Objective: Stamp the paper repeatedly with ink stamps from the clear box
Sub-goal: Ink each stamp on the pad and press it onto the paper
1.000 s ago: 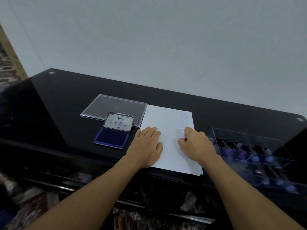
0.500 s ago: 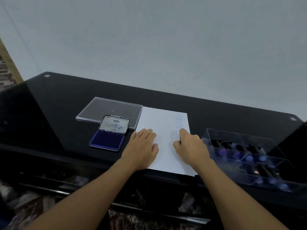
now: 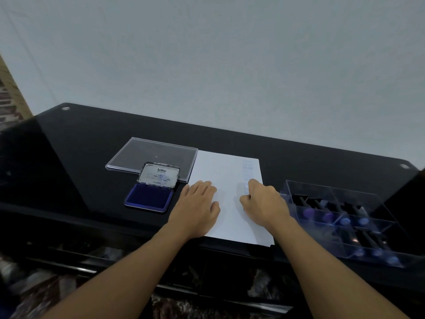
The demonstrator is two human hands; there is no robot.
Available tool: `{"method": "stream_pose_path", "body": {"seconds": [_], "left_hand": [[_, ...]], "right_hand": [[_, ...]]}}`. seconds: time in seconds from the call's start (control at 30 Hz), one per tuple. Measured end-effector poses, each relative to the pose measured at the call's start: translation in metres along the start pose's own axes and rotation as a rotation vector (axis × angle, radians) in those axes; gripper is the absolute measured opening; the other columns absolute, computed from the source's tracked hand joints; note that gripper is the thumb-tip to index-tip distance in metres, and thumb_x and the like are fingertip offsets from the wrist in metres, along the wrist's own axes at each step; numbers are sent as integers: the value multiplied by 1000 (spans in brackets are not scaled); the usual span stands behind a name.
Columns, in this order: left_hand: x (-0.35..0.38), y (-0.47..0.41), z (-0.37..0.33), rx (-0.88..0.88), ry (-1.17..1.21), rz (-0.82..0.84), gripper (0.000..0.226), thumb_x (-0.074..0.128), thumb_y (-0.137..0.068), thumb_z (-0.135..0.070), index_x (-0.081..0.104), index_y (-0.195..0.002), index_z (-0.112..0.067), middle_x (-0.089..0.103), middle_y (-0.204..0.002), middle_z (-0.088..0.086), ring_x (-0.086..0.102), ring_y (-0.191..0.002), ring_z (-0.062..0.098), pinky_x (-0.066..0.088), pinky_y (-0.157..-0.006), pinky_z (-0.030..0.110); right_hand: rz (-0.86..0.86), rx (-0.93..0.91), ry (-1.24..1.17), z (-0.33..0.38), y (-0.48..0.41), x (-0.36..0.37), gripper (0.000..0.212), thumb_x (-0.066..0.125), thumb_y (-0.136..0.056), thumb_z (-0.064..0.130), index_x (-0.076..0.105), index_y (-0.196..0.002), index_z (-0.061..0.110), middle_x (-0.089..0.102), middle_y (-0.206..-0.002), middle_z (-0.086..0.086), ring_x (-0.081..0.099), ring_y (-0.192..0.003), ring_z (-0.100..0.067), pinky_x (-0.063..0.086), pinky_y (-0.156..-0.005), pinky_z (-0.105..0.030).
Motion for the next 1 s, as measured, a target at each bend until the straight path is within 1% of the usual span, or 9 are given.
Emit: {"method": "stream_pose_path", "body": {"seconds": [0.13,0.23,0.3,0.4,0.47,0.77,1.0], "left_hand": [[-1,-1,0,2,16,-9,45,33,-100,-36,42,-141,-20,36,-152,-4,25,-143,15,17,-120,41],[-4,0,0,10,32,-32,45,35,-98,-36,44,-139,-19,40,-148,-4,29,-140,14,19,-119,40],[-4,0,1,10,43,-46,44,36,-98,-35,46,-137,-19,43,-145,-5,31,-138,13,20,-119,38],[-4,1,1,12,49,-58,43,37,-98,-35,46,-137,-20,44,-144,-6,31,-138,12,19,-119,37],[-4,1,1,16,48,-61,43,37,-98,-36,46,-136,-20,44,-143,-6,32,-137,12,20,-118,36],[-4,1,1,21,46,-57,44,37,-97,-37,46,-137,-20,45,-143,-6,33,-136,12,20,-119,36],[-5,1,1,22,49,-51,43,37,-97,-36,46,-136,-20,45,-142,-6,34,-136,12,21,-118,37]], "right_hand": [[49,-7,-16,-2,0,0,12,44,-95,26,41,-88,17,55,-81,-2,51,-68,-19,35,-52,-32],[89,-17,27,-2,-2,-8,15,45,-95,29,42,-87,17,56,-86,-3,54,-74,-23,41,-59,-34],[24,-3,0,-3,-4,-23,16,47,-93,28,46,-87,14,57,-86,-4,54,-74,-24,43,-62,-34],[-82,5,-72,-2,-7,-49,17,51,-92,26,51,-88,9,58,-79,-4,51,-64,-20,41,-55,-31],[-116,-2,-91,-1,-9,-60,17,52,-91,25,51,-88,8,58,-76,-4,49,-62,-20,40,-55,-32],[-115,20,-92,-10,-9,-64,17,54,-90,28,53,-87,11,61,-79,-5,53,-65,-21,45,-58,-33],[-145,25,-105,-15,-6,-70,18,55,-90,27,54,-87,10,63,-80,-7,52,-64,-21,47,-59,-35]]}}
Point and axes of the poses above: each hand's wrist, its own y-axis away from the middle knuckle, its own x-axis out of the palm, z = x × y, the point moved 6 cm from there along -y, towards the middle knuckle
